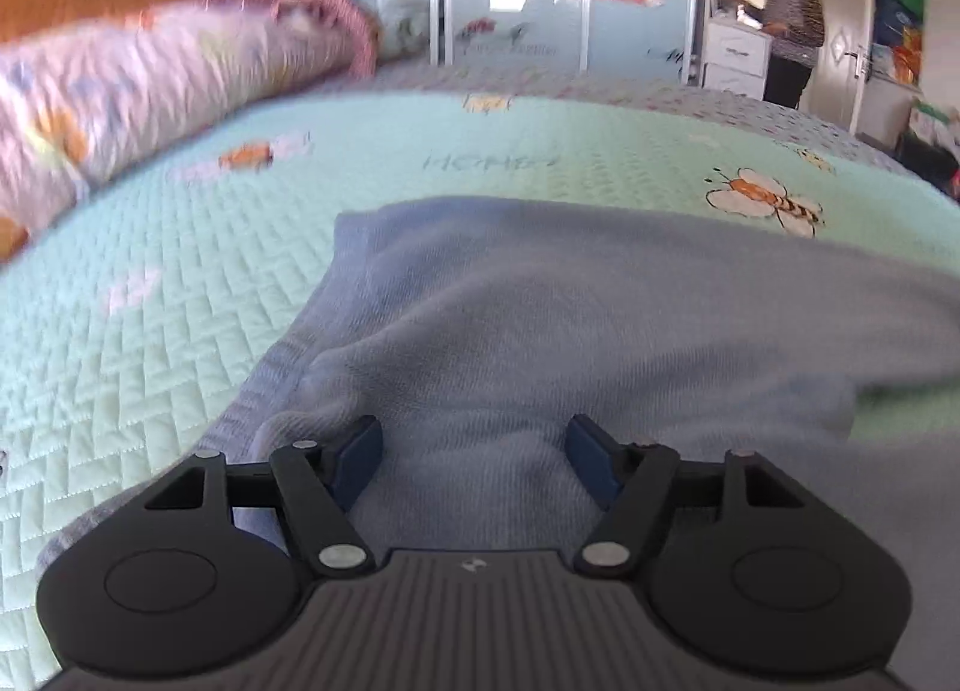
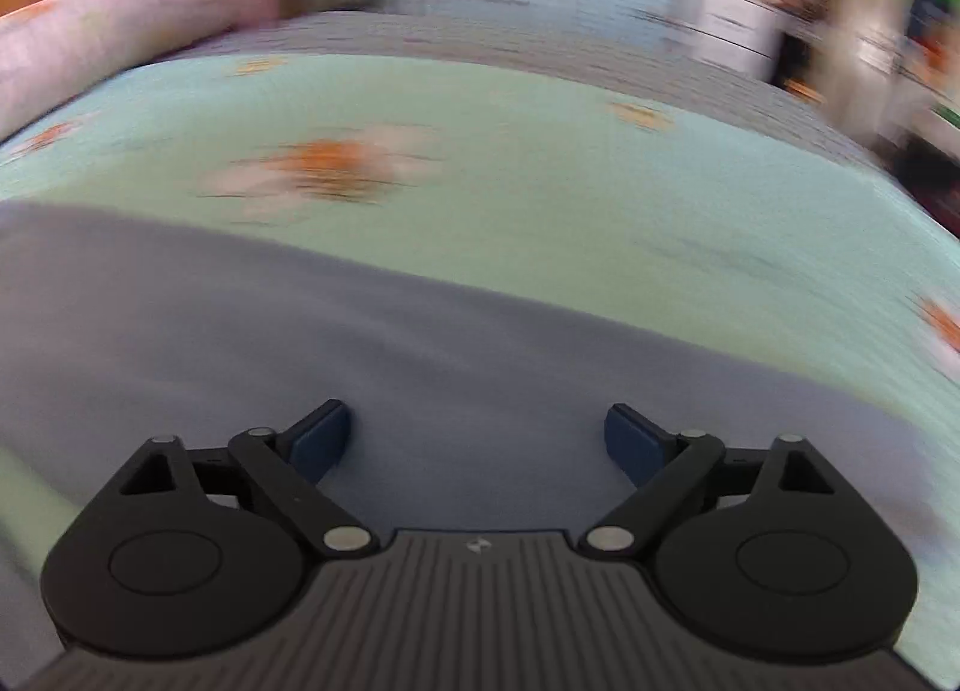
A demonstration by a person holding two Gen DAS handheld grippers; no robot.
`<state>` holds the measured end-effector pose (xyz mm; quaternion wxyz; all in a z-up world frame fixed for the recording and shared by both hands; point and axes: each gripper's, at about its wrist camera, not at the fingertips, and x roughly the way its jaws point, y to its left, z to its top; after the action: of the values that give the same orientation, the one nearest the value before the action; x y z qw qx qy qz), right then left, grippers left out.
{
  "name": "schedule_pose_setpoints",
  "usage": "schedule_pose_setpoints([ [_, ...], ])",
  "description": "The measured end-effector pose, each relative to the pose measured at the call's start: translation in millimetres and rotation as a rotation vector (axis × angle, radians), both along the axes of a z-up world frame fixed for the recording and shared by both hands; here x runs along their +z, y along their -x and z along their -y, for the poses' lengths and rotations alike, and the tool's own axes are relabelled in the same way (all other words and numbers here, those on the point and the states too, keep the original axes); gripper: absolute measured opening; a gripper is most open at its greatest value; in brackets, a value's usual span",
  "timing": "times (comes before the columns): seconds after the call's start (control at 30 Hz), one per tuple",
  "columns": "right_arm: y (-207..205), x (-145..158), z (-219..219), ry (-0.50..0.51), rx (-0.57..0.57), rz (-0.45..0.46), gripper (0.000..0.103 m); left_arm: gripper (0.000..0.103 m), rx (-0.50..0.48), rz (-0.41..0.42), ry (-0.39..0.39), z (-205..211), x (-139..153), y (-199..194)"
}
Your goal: Fold clothes
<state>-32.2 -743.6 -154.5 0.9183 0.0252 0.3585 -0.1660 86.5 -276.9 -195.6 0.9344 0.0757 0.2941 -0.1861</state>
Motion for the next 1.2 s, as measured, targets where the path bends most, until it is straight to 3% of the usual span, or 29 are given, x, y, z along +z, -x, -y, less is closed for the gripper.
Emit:
schedule_pose_setpoints([
  [0.03,19,-4,23,-0.011,-0.066,-0.002,0.098,0.072,0.002,0.001,-0.001,1,0,-1],
  [0.1,52,-3,63,0.076,-0.280,-0.073,0.098,0.073,0.004,-0.005,0.015,-2,-1,-3],
  [0.17,82,19,69,0.103,-0.324,0.001,0.093,0.074,0.004,-0.016,0.045,-6,-1,-5],
  [0.23,88,37,44,0.086,-0.239,0.098,0.093,0.074,0.006,-0.006,0.038,-5,-1,-3],
  [0.33,42,41,-29,0.062,0.002,0.148,0.093,0.075,0.010,0.021,-0.006,3,-1,1],
  [0.5,-78,13,-134,-0.010,0.287,0.067,0.093,0.076,0.014,0.012,-0.015,5,0,-1],
  [0.63,-103,-6,-134,0.026,0.380,-0.016,0.095,0.076,0.018,0.011,0.003,2,-1,-1],
  [0.73,-72,-2,-45,0.022,0.199,-0.022,0.098,0.076,0.018,0.007,0.024,-1,-1,0],
  [0.83,-3,-8,82,-0.139,-0.104,-0.005,0.102,0.076,0.017,0.003,0.039,-2,-1,-1],
  [0.87,28,-9,114,-0.116,-0.238,-0.003,0.102,0.076,0.017,0.003,0.039,-2,-1,-1],
  [0.93,83,-7,153,-0.083,-0.478,-0.002,0.101,0.076,0.018,0.005,0.037,-1,-1,-1],
  [0.97,110,-2,159,-0.096,-0.540,0.027,0.099,0.076,0.018,0.005,0.035,-1,-1,0],
  [1.07,133,17,125,-0.080,-0.449,0.131,0.098,0.076,0.018,0.007,0.029,0,-1,0],
  [1.2,104,21,49,-0.135,-0.233,0.196,0.098,0.077,0.021,0.010,0.012,2,0,1],
])
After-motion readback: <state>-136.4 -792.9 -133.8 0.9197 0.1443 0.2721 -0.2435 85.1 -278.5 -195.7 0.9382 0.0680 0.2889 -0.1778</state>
